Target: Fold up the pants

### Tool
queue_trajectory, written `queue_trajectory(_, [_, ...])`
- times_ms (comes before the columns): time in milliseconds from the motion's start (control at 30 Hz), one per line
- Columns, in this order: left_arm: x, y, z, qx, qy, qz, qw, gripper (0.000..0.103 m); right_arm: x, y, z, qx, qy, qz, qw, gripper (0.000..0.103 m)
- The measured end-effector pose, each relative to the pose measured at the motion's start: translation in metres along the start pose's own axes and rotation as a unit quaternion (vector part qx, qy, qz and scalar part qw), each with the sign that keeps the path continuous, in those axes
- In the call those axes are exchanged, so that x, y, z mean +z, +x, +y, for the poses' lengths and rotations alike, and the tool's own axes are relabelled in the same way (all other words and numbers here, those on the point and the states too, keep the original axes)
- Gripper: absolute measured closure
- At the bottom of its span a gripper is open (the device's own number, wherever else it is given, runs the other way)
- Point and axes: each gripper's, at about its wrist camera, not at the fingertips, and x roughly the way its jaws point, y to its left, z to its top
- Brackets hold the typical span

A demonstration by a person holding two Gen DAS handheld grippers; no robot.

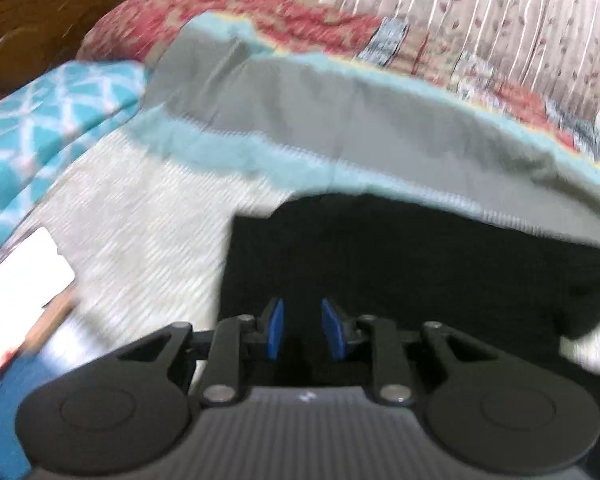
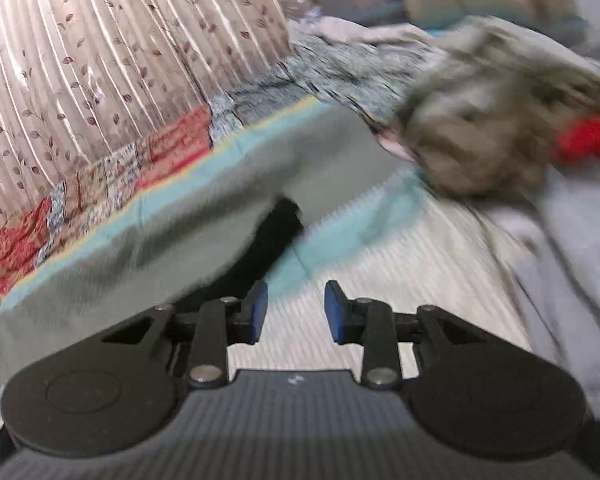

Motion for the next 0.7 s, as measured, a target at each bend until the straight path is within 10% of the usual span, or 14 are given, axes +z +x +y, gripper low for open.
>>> queue_trajectory(267, [0.018,0.130,-0.048,-0.005,-0.030,0.012,0.9995,0.080,0.044,0.151,0.005,-0.040,0.088,0.045,0.994,0.043])
queue_trajectory(467, [-0.004,0.138,-0.052,0.002,-0.006,-0.036,0.9993,0.080,0.044,0.201,0.014,-0.058,0.124,0.072,0.988,0.044])
queue_trajectory(533, [-0.006,0.139,-0.050,-0.001,-0.009,-0.045,0.9989,0.080,0.042,0.208,0.019,-0.082,0.096,0.077,0.989,0.092])
queue_trajectory(700, [-0.003,0.138,-0.050,-0.001,-0.008,-0.050,0.9987,0.080,0.052,0.135,0.025,-0.091,0.111,-0.033,0.989,0.092])
